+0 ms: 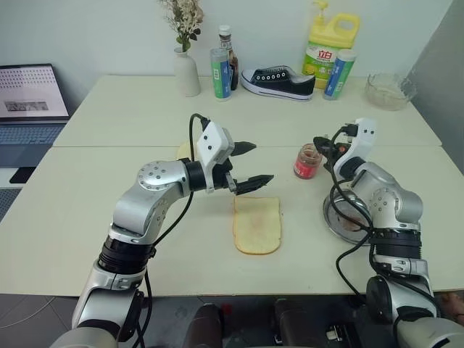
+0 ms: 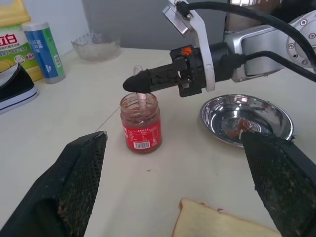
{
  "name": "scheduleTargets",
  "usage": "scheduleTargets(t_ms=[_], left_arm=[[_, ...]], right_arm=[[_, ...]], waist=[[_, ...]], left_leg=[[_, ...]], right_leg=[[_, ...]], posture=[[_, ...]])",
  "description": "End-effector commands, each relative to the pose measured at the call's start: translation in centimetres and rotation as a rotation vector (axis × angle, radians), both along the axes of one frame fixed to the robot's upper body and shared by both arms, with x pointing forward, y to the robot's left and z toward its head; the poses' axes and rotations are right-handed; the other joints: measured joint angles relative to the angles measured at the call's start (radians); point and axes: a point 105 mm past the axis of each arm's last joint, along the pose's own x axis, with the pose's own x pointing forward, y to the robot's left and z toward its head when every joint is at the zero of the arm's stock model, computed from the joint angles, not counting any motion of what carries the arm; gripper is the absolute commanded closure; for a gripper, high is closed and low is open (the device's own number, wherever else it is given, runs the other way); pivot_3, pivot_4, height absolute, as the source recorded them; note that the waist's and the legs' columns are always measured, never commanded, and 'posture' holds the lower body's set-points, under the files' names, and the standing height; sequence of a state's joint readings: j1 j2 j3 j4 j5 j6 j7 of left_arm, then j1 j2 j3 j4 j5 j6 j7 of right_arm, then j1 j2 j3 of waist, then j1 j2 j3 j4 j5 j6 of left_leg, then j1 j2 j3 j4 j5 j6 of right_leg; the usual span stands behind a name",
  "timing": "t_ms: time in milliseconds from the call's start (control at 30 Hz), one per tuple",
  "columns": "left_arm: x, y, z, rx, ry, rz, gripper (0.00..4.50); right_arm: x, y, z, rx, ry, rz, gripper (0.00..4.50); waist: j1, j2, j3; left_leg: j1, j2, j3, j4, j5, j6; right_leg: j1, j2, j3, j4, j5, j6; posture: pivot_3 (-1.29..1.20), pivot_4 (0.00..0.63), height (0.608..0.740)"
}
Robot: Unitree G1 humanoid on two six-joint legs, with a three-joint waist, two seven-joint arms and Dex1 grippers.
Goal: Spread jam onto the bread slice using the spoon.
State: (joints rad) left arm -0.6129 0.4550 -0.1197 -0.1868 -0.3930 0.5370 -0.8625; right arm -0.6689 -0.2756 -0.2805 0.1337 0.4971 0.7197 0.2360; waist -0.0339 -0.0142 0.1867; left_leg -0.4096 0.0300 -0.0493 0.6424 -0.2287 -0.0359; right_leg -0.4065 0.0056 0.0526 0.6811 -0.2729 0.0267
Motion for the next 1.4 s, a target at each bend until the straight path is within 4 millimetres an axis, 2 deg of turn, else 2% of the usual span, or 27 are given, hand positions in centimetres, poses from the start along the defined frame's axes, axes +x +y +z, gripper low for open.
scheduleTargets(t_ms=[33,333,900,1400], left_arm=[[-0.1,-0.3,1.0,-0.011,-0.049,-0.015,0.0],[0.0,-0.5,0.9,-0.011,-0.051,-0.022,0.0],[0.2,-0.6,0.7,-0.002,-0.058,-0.046,0.0],[0.4,-0.5,0.7,0.005,-0.063,-0.052,0.0]], right_arm=[[-0.2,-0.3,3.0,0.106,-0.057,-0.011,4.49],[-0.2,-1.6,3.4,0.255,-0.017,-0.069,4.49],[-0.8,-4.2,4.8,0.419,-0.031,-0.156,4.49],[-1.2,-4.9,5.4,0.588,-0.03,-0.166,4.49]], waist=[[0.0,0.0,0.0],[0.0,0.0,0.0],[0.001,0.0,0.0],[0.001,0.0,0.0]], left_leg=[[0.0,0.0,0.0,0.0,0.0,0.0],[0.0,0.0,0.0,0.0,0.0,0.0],[0.0,0.0,0.0,0.0,0.0,0.0],[0.0,0.0,0.0,0.0,0.0,0.0]], right_leg=[[0.0,0.0,0.0,0.0,0.0,0.0],[0.0,0.0,0.0,0.0,0.0,0.0],[0.0,0.0,0.0,0.0,0.0,0.0],[0.0,0.0,0.0,0.0,0.0,0.0]], posture=[[0.0,0.15,0.74],[0.0,0.15,0.74],[0.0,0.15,0.74],[0.0,0.15,0.74]])
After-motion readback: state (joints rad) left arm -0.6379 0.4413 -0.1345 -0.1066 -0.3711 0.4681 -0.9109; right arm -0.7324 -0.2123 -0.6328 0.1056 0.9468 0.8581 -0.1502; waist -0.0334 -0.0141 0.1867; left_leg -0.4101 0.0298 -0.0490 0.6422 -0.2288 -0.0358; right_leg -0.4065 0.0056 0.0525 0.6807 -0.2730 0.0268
